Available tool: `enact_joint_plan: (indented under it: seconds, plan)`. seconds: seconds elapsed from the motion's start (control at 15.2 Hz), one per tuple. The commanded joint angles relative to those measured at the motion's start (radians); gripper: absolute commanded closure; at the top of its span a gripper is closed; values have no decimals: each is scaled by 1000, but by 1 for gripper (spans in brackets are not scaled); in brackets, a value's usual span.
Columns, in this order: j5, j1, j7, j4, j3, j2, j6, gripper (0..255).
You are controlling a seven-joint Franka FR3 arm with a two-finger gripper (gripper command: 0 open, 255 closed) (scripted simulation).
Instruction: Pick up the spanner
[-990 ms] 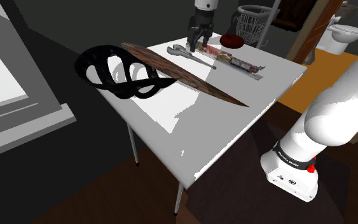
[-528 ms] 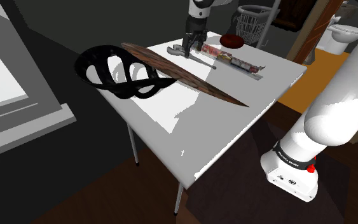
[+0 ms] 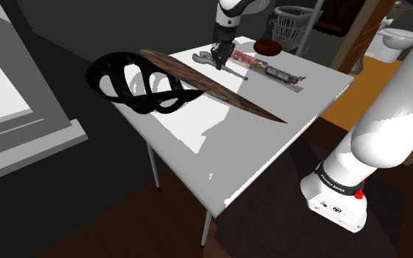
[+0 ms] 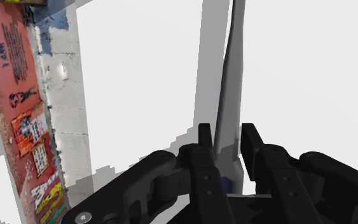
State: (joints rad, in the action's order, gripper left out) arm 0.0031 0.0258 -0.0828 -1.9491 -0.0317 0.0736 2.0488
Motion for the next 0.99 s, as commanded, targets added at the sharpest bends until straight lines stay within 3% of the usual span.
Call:
enact_joint_plan:
  seconds: [0.0,0.33,0.92]
  plan:
    - [-6,4,-2,-5,-5,8,3,255]
    - [-6,7,-7,-25,-7,5,20,255]
    - [-7,3,1,74,-3,-19,-103,255]
